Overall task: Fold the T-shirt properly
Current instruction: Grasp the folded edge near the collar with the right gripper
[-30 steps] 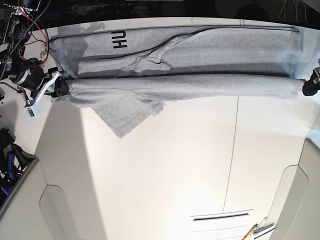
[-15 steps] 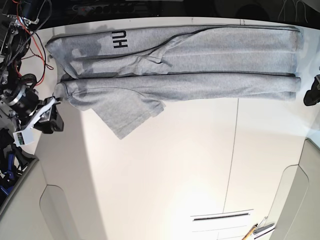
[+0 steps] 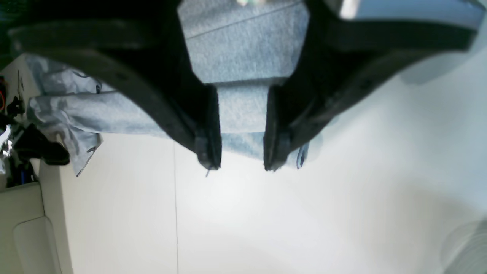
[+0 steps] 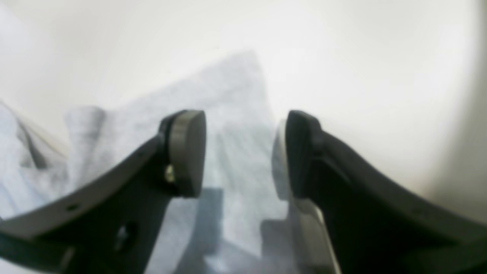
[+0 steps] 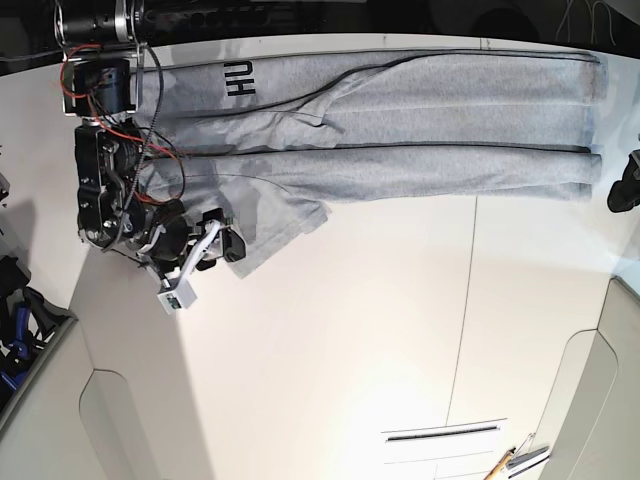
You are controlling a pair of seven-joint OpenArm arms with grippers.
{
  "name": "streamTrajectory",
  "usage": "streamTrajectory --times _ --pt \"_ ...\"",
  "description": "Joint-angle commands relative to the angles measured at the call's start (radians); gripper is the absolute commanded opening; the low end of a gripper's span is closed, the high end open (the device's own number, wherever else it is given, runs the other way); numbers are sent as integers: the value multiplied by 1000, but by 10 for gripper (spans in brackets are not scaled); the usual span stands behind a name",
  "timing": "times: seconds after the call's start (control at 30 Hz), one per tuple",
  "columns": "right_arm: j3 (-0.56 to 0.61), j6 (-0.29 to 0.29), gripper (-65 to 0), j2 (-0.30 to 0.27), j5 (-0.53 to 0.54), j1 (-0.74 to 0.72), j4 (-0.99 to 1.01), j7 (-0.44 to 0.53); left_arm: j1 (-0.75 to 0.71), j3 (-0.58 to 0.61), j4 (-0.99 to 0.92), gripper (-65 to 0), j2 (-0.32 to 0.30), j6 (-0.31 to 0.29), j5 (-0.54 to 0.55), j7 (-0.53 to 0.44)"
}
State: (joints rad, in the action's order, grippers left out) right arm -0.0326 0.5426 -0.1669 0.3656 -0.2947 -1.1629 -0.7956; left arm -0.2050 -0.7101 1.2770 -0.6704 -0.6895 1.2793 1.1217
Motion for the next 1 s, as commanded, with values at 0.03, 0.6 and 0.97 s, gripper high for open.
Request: streamTrajectory --times 0.03,0.6,0.97 --pt "4 0 -350 6 0 -16 0 -4 8 -10 16 -426 -29 -9 25 -18" --pt "4 23 -650 56 214 218 -531 -210 8 -10 16 -426 -27 -9 26 -18" --pt "5 22 -650 137 286 616 -923 -279 8 -10 16 -426 -27 -9 26 -19"
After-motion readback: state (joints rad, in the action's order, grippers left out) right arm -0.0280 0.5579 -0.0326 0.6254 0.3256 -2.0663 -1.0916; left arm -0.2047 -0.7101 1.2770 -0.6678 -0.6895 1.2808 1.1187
